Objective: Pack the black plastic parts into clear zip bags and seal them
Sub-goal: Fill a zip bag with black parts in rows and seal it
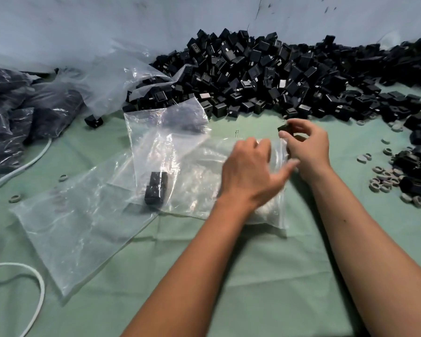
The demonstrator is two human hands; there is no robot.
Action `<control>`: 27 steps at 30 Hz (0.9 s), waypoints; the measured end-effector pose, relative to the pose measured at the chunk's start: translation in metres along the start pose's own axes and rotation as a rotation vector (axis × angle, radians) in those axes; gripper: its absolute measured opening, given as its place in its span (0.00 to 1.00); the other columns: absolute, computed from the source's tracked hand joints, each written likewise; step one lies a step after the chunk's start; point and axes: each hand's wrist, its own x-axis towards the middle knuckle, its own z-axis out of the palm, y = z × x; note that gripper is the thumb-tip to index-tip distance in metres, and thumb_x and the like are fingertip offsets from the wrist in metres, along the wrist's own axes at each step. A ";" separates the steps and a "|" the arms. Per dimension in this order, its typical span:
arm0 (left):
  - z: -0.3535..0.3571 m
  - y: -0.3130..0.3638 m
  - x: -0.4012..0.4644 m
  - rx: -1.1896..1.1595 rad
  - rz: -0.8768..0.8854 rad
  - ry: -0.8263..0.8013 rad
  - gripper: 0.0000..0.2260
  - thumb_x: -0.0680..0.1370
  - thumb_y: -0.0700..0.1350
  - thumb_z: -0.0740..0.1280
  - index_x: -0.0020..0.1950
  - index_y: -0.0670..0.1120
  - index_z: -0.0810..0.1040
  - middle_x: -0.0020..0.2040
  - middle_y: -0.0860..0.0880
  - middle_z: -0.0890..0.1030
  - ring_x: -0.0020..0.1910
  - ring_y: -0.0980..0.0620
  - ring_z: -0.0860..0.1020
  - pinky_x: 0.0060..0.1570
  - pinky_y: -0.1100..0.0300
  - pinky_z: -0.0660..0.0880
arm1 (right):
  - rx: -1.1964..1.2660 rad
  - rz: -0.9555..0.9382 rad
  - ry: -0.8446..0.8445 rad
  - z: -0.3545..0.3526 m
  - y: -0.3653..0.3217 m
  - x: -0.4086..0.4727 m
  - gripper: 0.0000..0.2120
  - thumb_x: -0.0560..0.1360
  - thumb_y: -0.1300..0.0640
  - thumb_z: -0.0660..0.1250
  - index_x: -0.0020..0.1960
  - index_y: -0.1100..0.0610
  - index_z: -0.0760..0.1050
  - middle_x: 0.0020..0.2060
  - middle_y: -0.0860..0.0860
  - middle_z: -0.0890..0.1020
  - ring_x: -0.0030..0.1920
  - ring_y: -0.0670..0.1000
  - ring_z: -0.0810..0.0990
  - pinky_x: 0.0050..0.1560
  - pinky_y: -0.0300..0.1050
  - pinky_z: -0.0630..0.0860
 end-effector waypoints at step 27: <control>-0.023 0.017 0.080 -0.134 -0.181 -0.207 0.13 0.69 0.42 0.65 0.31 0.47 0.62 0.33 0.42 0.72 0.33 0.43 0.73 0.25 0.54 0.59 | 0.022 -0.158 -0.757 -0.003 -0.034 -0.026 0.07 0.66 0.60 0.73 0.42 0.51 0.81 0.37 0.41 0.84 0.42 0.35 0.81 0.42 0.35 0.78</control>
